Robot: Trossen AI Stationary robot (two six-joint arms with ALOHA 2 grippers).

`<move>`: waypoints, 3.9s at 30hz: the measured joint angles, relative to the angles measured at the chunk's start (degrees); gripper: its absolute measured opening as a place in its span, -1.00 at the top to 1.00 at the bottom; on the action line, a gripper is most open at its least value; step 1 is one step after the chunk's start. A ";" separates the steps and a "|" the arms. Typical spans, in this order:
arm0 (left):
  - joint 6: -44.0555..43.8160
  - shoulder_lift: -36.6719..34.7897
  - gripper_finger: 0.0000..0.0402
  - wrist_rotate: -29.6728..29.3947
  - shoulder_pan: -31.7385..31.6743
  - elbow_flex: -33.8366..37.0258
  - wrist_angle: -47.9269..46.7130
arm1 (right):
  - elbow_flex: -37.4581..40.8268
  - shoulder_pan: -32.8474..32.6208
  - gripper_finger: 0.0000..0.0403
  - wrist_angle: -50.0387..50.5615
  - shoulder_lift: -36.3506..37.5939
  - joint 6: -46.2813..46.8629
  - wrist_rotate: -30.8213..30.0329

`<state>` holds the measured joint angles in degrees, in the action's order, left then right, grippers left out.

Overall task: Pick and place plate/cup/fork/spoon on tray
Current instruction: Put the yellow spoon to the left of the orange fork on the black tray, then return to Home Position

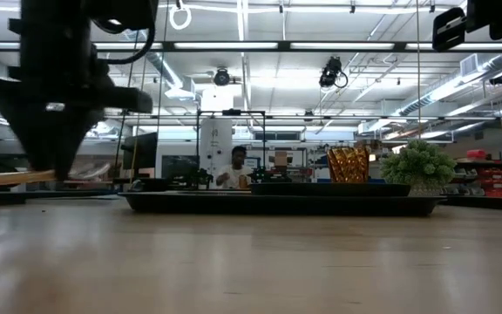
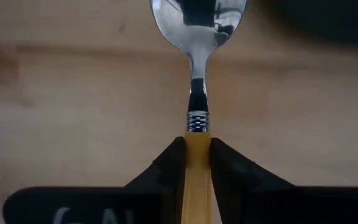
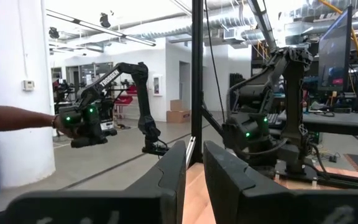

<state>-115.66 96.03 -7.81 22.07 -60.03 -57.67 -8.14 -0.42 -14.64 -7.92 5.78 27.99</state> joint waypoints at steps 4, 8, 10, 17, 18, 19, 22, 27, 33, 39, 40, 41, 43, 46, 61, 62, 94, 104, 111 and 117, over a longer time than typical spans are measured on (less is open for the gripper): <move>3.88 -1.36 0.66 -6.98 -4.18 -0.09 0.35 | 0.00 0.01 0.68 -0.19 0.02 -0.34 -0.75; 12.89 -1.34 0.66 -8.97 -10.53 -0.07 2.74 | 0.00 0.01 0.68 -0.16 0.02 -0.39 -1.36; 18.96 -1.32 0.66 -8.93 -13.80 -0.07 5.84 | 0.00 0.00 0.68 -0.17 0.00 -0.41 -1.36; 33.27 -1.97 0.67 -8.04 -24.50 -0.09 11.70 | 0.00 0.01 0.68 -0.26 0.00 -1.18 -3.05; 34.94 -1.97 0.67 -8.22 -26.09 -0.09 12.11 | 0.00 -0.01 0.68 -0.32 0.02 -1.32 -3.13; 36.72 -1.97 0.67 -8.53 -27.61 -0.09 12.94 | 0.00 -0.01 0.68 -0.30 -0.01 -1.44 -3.58; 41.77 -1.97 0.66 -8.99 -32.06 -0.09 15.79 | 0.00 0.01 0.68 -0.30 0.02 -1.46 -5.85; 49.64 -1.05 0.67 -7.58 -37.81 -0.11 22.24 | 0.00 0.00 0.68 -0.30 0.01 -1.48 -8.37; 54.26 3.90 0.67 -3.67 -41.74 -0.11 24.50 | 0.00 0.02 0.68 -0.26 0.00 -0.78 -8.87; 54.31 6.51 0.67 -1.98 -42.58 -0.11 25.73 | 0.00 -0.01 0.68 -0.02 0.01 1.32 -8.63; 53.81 6.51 0.67 -1.86 -42.53 -0.11 25.52 | 0.00 0.01 0.68 -0.04 0.01 1.51 -8.67; 53.37 6.64 0.67 -1.76 -42.52 -0.13 25.75 | 0.00 0.00 0.68 -0.06 0.00 1.54 -8.67; 53.31 6.84 0.67 -0.73 -42.50 -0.13 25.71 | 0.00 0.00 0.68 -0.15 0.00 1.56 -8.68; 53.30 6.84 0.64 -0.73 -42.51 -0.13 25.98 | 0.00 0.00 0.68 -0.27 0.01 1.56 -8.66; 68.07 3.44 0.13 -0.61 -42.03 -0.11 26.36 | 0.00 0.06 0.68 -0.74 0.02 -4.96 -9.00; 70.08 2.72 0.13 -1.37 -41.83 -0.11 26.88 | 0.00 0.06 0.68 -0.74 0.02 -5.66 -9.41; 107.99 -18.23 0.19 -2.91 -25.04 -0.15 38.66 | 0.00 2.99 0.68 12.94 0.06 -3.14 -32.88; 107.76 -22.29 0.19 -3.50 -15.66 6.88 35.26 | 0.00 2.98 0.68 11.66 0.06 1.66 -34.67; 107.34 -34.84 0.19 -4.03 -15.16 18.14 41.77 | 2.25 2.99 0.68 8.74 0.06 3.06 -38.65; 106.40 -45.70 0.19 -4.02 -15.89 25.86 47.19 | 5.79 3.49 0.68 4.73 0.17 4.72 -39.95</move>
<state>-9.26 50.33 -11.83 6.17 -34.17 -10.47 -2.35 3.07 -9.91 -7.75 10.50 -11.97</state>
